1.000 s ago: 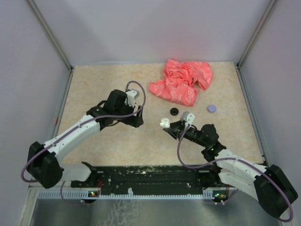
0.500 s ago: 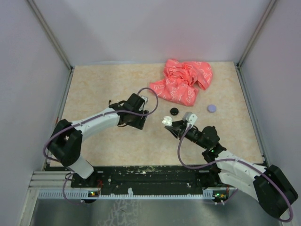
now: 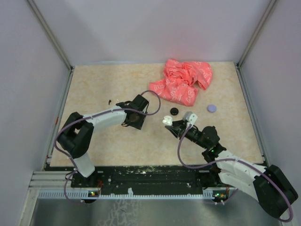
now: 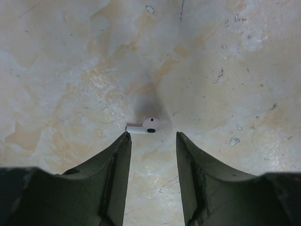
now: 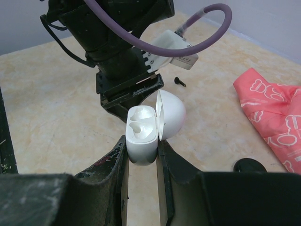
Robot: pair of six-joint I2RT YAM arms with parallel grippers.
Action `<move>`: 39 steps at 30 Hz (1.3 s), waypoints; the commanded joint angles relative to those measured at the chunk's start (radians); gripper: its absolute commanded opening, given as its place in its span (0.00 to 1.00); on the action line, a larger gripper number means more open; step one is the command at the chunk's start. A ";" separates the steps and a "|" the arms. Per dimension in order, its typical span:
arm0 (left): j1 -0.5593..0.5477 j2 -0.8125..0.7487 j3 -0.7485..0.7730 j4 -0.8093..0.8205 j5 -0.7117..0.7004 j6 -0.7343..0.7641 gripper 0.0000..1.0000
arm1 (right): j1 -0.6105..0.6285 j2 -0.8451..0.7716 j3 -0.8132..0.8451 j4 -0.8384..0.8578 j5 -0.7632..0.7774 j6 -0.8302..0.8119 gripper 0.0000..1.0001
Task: Insert the wireless bluetooth earbuds into the charging case
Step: Pick up the earbud from the center of the board.
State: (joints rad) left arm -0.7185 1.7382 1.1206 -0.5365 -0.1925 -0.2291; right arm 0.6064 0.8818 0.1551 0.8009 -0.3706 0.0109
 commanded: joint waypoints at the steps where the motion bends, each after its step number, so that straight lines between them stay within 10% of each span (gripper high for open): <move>1: -0.007 0.018 0.036 0.007 -0.018 0.007 0.46 | 0.003 0.002 0.010 0.060 0.001 0.004 0.00; 39: -0.006 0.026 0.011 0.024 0.019 -0.010 0.19 | 0.003 0.007 0.013 0.057 -0.009 0.005 0.00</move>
State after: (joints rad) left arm -0.7185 1.8103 1.1492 -0.5266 -0.1989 -0.2272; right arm 0.6064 0.9054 0.1551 0.8005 -0.3710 0.0109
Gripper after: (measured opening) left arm 0.233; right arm 0.235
